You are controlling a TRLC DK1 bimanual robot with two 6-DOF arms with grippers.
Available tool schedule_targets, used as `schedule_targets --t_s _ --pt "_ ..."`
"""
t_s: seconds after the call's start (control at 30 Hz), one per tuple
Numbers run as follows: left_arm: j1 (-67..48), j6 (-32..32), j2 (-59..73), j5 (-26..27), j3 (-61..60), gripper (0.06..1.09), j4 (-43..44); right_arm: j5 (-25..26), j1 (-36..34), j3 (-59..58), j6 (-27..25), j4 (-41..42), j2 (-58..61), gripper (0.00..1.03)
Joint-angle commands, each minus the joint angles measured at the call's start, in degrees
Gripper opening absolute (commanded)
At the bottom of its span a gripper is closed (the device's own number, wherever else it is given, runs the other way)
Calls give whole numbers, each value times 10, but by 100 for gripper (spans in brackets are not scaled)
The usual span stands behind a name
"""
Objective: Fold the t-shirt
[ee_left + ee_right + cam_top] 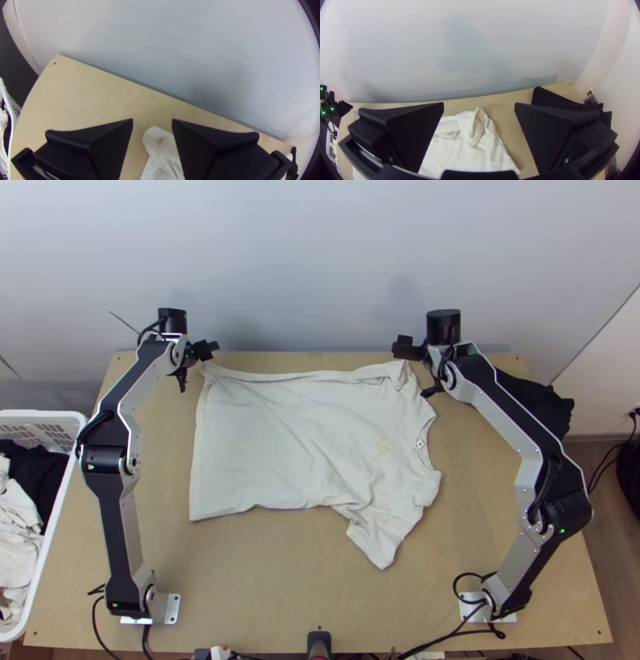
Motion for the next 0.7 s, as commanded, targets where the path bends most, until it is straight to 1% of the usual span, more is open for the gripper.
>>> schedule_targets --t_s 0.0,0.23,0.6,0.63,0.67 --pt "-7 11 13 5 39 63 -48 -1 -1 0 2 -1 -2 99" --pt "-26 19 10 6 39 63 -84 -1 1 3 1 -2 -1 99" --pt "-28 22 31 4 43 62 -84 -4 1 7 0 -14 -1 99" --pt "-27 23 33 3 44 54 -84 -5 0 7 0 -14 -1 99" --pt "-27 23 33 2 43 41 -81 -5 1 6 0 -14 0 99"
